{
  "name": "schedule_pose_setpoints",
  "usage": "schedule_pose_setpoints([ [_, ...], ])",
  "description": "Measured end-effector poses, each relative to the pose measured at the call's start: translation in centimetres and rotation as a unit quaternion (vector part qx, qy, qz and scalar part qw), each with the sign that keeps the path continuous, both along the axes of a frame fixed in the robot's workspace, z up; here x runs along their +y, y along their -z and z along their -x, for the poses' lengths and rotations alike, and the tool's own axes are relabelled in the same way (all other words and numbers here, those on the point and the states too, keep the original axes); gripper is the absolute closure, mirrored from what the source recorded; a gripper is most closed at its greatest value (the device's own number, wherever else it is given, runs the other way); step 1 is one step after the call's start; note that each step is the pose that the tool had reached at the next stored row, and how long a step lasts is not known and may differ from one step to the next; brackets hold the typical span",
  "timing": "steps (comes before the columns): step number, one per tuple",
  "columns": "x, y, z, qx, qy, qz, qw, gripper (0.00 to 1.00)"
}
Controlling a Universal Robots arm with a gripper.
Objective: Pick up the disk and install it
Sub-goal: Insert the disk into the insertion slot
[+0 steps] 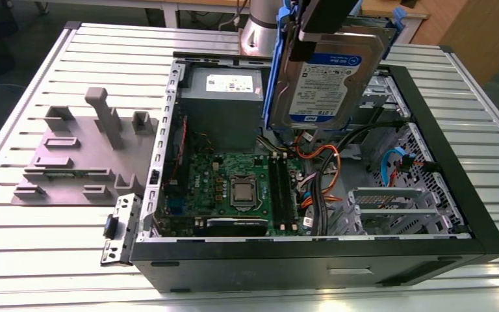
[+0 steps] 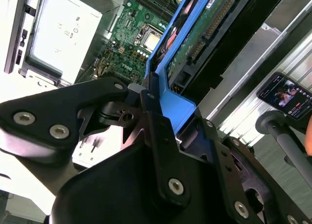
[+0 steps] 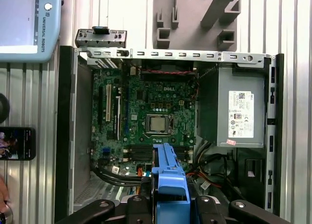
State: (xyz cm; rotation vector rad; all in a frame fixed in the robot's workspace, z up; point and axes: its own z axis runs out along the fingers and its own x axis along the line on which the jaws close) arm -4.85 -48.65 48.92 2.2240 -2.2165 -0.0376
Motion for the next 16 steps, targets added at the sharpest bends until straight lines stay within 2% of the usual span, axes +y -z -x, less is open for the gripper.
schedule_pose_setpoints([
  [6,-0.30,0.00,0.00,0.0000,0.000,0.0000,1.00000,0.64],
  [16,-1.25,0.00,0.01,0.0000,0.000,0.0000,1.00000,0.64],
])
